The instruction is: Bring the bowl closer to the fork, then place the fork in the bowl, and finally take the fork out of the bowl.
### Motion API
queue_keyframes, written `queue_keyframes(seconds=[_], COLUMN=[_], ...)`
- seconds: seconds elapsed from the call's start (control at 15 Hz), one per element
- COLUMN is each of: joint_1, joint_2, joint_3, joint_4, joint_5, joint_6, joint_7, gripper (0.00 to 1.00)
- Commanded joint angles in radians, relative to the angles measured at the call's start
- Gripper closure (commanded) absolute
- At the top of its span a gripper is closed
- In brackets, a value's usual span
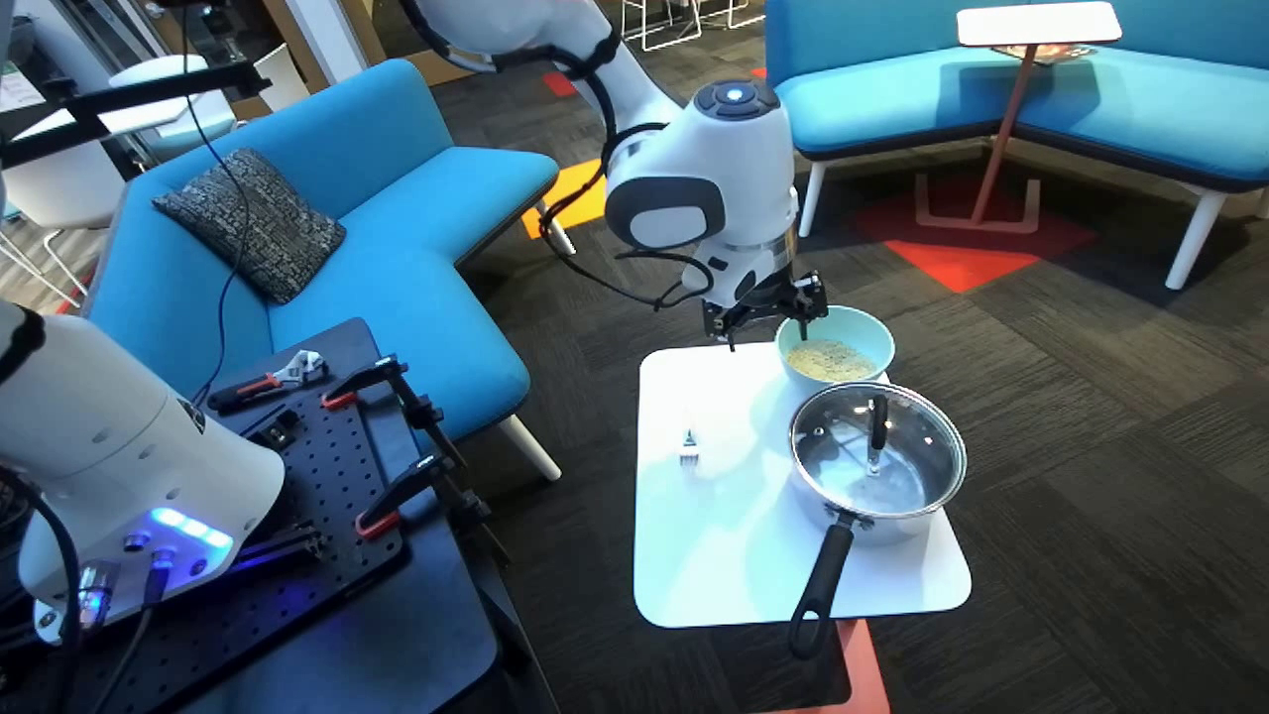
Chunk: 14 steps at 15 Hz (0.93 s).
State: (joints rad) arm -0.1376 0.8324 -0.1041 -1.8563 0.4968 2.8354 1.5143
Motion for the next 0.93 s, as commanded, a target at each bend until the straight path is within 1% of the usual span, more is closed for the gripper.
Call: queue_keyframes(seconds=[0.0,0.4,0.47,0.87], joint_1=[-0.004,-0.024,-0.027,-0.039], joint_2=[0.039,0.083,0.086,0.096], joint_3=[0.002,0.019,0.022,0.029], joint_4=[0.037,0.079,0.085,0.107], joint_5=[0.003,0.023,0.025,0.026], joint_6=[-0.002,0.051,0.059,0.080], joint_7=[0.010,0.005,0.005,0.002], gripper=[0.00,0.00,0.19,0.65])
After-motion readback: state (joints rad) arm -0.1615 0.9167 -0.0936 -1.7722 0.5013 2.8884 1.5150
